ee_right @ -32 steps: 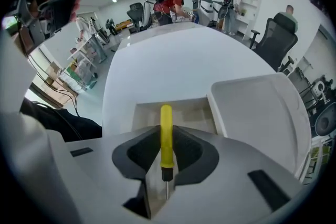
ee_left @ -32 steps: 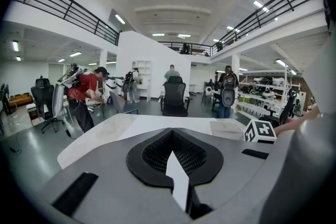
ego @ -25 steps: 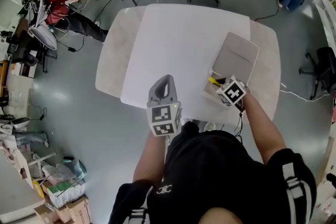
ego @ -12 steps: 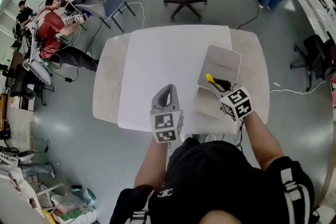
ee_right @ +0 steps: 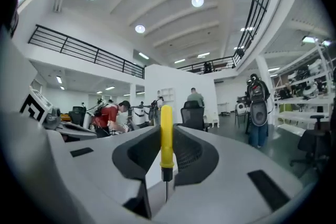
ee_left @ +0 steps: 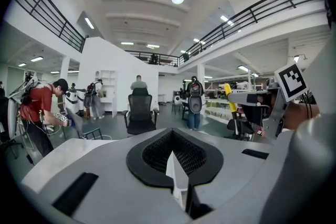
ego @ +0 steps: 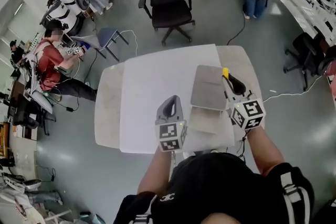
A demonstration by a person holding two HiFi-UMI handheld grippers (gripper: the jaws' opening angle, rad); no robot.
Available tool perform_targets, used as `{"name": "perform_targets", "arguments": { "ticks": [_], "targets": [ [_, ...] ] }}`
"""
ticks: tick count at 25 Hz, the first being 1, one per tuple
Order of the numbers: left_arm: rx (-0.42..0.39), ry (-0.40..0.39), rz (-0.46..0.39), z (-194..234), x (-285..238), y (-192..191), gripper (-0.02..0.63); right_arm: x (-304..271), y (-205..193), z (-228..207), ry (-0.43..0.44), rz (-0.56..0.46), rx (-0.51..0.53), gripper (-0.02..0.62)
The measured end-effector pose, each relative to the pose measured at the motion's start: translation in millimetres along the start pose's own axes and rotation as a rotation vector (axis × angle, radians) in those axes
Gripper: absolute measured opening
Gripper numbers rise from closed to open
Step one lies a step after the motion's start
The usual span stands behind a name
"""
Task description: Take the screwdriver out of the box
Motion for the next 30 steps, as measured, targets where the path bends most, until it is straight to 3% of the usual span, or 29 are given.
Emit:
{"name": "perform_targets", "arguments": {
  "ticks": [4,9,30],
  "targets": [
    [0.001,-0.028,-0.023,-13,-8,11,0.014,15,5,-18,-0.101,-0.01,0.042,0.069],
    [0.004,-0.068,-0.052,-30,-11,18,0.014,30,-2,-29,-0.154,-0.005,0.015,0.069],
    [-0.01,-0.098,-0.058,-48,-23,19,0.014,39,-1,-36,-0.177,-0.008,0.052,0.069]
  ]
}}
Point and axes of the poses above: the fingertips, and each gripper's own axes: x backward along the fingers, z to its left, y out of its top, the point moved 4 cm from there along x, backward along the fingers, and after that the axes turned 12 degrees about y, right-handed, at the moved point
